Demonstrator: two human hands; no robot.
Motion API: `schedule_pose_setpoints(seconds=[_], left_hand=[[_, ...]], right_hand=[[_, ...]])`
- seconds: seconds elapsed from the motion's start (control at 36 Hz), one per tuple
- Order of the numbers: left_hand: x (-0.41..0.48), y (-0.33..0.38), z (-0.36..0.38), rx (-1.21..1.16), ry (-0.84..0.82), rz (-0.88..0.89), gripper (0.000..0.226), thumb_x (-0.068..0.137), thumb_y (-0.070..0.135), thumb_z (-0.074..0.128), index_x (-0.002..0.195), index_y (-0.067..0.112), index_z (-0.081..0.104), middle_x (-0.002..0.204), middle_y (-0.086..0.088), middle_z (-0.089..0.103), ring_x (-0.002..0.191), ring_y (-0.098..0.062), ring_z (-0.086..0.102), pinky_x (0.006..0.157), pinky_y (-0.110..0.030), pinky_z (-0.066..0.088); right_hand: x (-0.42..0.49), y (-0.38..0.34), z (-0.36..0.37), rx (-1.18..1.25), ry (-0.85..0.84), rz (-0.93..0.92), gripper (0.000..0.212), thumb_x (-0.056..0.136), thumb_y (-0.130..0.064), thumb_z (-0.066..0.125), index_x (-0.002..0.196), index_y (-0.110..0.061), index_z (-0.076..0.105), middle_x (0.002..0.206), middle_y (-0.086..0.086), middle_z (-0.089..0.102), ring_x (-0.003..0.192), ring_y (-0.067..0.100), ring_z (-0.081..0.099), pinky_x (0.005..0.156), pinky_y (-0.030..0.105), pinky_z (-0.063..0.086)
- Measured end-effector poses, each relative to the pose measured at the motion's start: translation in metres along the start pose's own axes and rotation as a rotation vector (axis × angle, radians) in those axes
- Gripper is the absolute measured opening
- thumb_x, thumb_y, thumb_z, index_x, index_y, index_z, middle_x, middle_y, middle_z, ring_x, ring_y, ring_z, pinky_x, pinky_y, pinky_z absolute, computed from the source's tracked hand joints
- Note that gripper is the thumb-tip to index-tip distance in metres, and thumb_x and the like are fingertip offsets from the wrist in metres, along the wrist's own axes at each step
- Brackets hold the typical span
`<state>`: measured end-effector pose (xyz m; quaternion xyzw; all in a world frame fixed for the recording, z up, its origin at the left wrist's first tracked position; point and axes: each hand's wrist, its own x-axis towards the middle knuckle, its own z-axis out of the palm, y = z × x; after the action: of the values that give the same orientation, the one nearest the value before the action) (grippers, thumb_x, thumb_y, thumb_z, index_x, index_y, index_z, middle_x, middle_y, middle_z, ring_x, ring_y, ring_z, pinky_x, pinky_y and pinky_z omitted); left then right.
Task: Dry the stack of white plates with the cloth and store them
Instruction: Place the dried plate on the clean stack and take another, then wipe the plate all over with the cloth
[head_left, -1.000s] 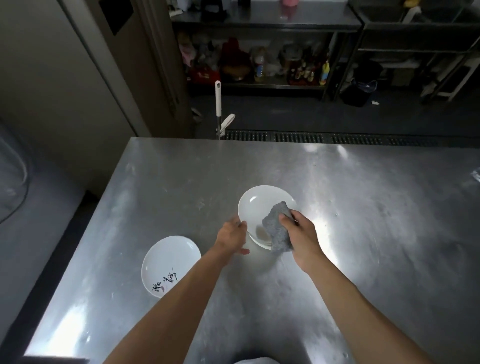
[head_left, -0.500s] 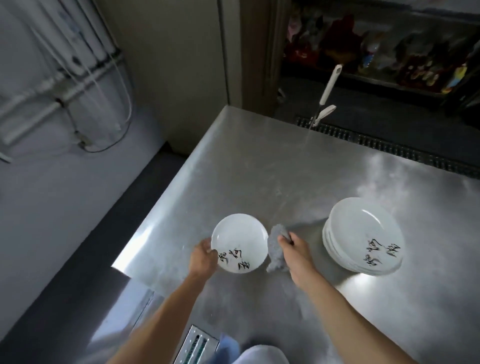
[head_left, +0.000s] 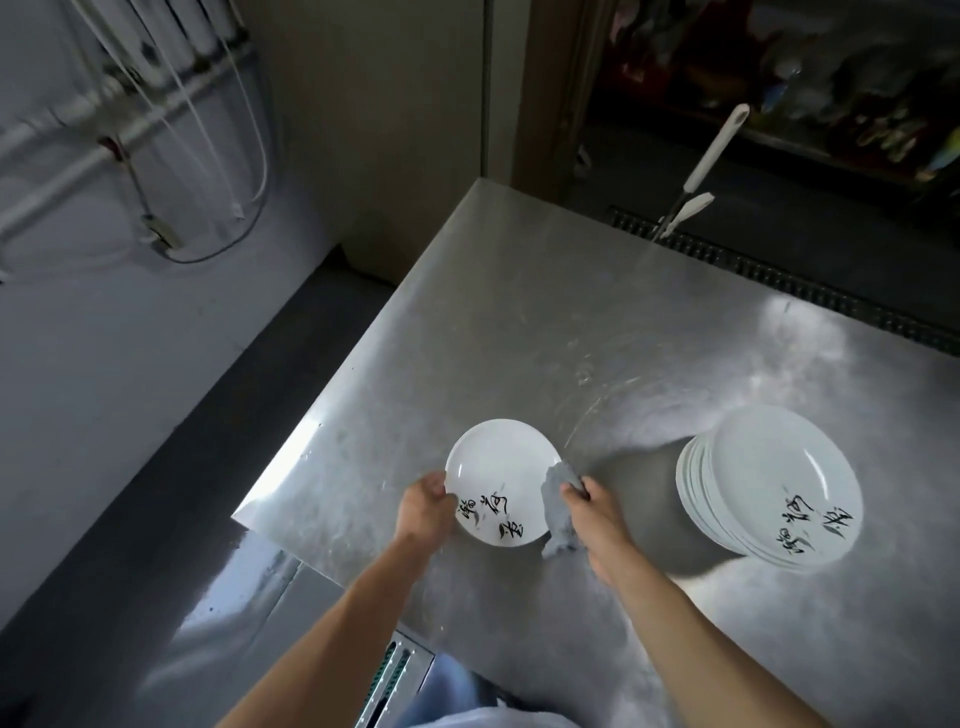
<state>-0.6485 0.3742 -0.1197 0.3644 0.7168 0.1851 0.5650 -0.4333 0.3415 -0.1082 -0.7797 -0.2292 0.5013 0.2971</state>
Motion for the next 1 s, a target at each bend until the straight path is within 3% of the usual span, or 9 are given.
schedule_pose_setpoints(seconds=[0.08, 0.19, 0.36, 0.47, 0.56, 0.67, 0.75, 0.83, 1.0], left_hand=[[0.0, 0.003, 0.001, 0.018, 0.026, 0.013, 0.028, 0.062, 0.017, 0.047, 0.078, 0.025, 0.068, 0.076, -0.004, 0.069, 0.069, -0.024, 0.056, 0.064, -0.033, 0.047], [0.001, 0.005, 0.001, 0.016, 0.062, 0.02, 0.029, 0.08, 0.003, 0.057, 0.082, 0.03, 0.066, 0.077, 0.001, 0.068, 0.073, -0.024, 0.062, 0.072, -0.042, 0.057], [-0.007, 0.007, 0.008, -0.099, -0.029, 0.045, 0.029, 0.089, -0.005, 0.049, 0.102, 0.02, 0.051, 0.097, -0.019, 0.071, 0.086, -0.034, 0.067, 0.077, -0.06, 0.061], [-0.026, 0.011, 0.024, -0.163, -0.148, 0.051, 0.026, 0.093, -0.007, 0.045, 0.104, 0.017, 0.045, 0.091, -0.014, 0.068, 0.085, -0.032, 0.065, 0.063, -0.043, 0.06], [-0.044, 0.011, 0.042, -0.16, -0.241, 0.077, 0.026, 0.095, -0.01, 0.043, 0.111, 0.01, 0.041, 0.097, -0.018, 0.068, 0.086, -0.033, 0.066, 0.068, -0.046, 0.061], [-0.065, 0.003, 0.069, -0.136, -0.343, 0.083, 0.032, 0.096, -0.012, 0.042, 0.121, 0.009, 0.044, 0.102, -0.022, 0.07, 0.082, -0.031, 0.068, 0.069, -0.047, 0.063], [-0.082, -0.005, 0.093, -0.114, -0.413, 0.064, 0.043, 0.095, -0.015, 0.04, 0.119, 0.018, 0.053, 0.106, -0.015, 0.072, 0.083, -0.023, 0.071, 0.063, -0.041, 0.063], [-0.099, -0.017, 0.115, -0.102, -0.471, -0.001, 0.049, 0.094, -0.016, 0.04, 0.115, 0.026, 0.055, 0.103, -0.011, 0.074, 0.079, -0.018, 0.073, 0.062, -0.04, 0.063], [-0.114, -0.025, 0.139, -0.094, -0.505, -0.05, 0.05, 0.078, -0.008, 0.047, 0.114, 0.022, 0.064, 0.085, -0.003, 0.079, 0.07, -0.016, 0.073, 0.056, -0.032, 0.058]], right_hand=[[-0.001, -0.001, 0.001, 0.004, 0.003, -0.005, 0.014, 0.1, -0.011, 0.054, 0.102, -0.001, 0.063, 0.088, 0.009, 0.063, 0.076, 0.016, 0.055, 0.069, 0.027, 0.045], [-0.002, 0.0, 0.0, 0.035, 0.014, 0.012, 0.012, 0.1, -0.012, 0.055, 0.095, -0.004, 0.062, 0.083, 0.009, 0.06, 0.077, 0.019, 0.054, 0.07, 0.029, 0.044], [-0.005, 0.009, -0.014, 0.09, 0.046, 0.061, 0.015, 0.101, -0.016, 0.055, 0.099, -0.004, 0.064, 0.091, 0.015, 0.065, 0.083, 0.025, 0.059, 0.07, 0.037, 0.046], [-0.014, 0.021, -0.037, 0.092, 0.099, 0.063, 0.015, 0.101, -0.016, 0.056, 0.096, -0.004, 0.064, 0.092, 0.016, 0.067, 0.082, 0.025, 0.062, 0.069, 0.036, 0.05], [-0.022, 0.032, -0.061, -0.006, 0.188, 0.002, 0.015, 0.099, -0.012, 0.054, 0.098, -0.001, 0.063, 0.093, 0.017, 0.068, 0.09, 0.032, 0.065, 0.078, 0.042, 0.053], [-0.046, 0.053, -0.085, -0.124, 0.336, -0.144, 0.011, 0.098, -0.013, 0.054, 0.101, -0.013, 0.064, 0.084, -0.001, 0.063, 0.083, 0.024, 0.061, 0.07, 0.03, 0.042], [-0.063, 0.077, -0.094, -0.176, 0.293, -0.21, 0.022, 0.1, -0.013, 0.053, 0.117, -0.019, 0.064, 0.096, 0.001, 0.07, 0.086, 0.021, 0.065, 0.074, 0.031, 0.05], [-0.07, 0.103, -0.096, -0.329, 0.225, -0.215, 0.037, 0.096, -0.004, 0.05, 0.129, -0.016, 0.061, 0.118, 0.002, 0.068, 0.109, 0.021, 0.063, 0.088, 0.027, 0.047], [-0.067, 0.136, -0.083, -0.546, 0.003, -0.276, 0.065, 0.091, -0.007, 0.059, 0.152, -0.017, 0.038, 0.16, -0.002, 0.029, 0.15, 0.014, 0.026, 0.118, 0.031, 0.03]])
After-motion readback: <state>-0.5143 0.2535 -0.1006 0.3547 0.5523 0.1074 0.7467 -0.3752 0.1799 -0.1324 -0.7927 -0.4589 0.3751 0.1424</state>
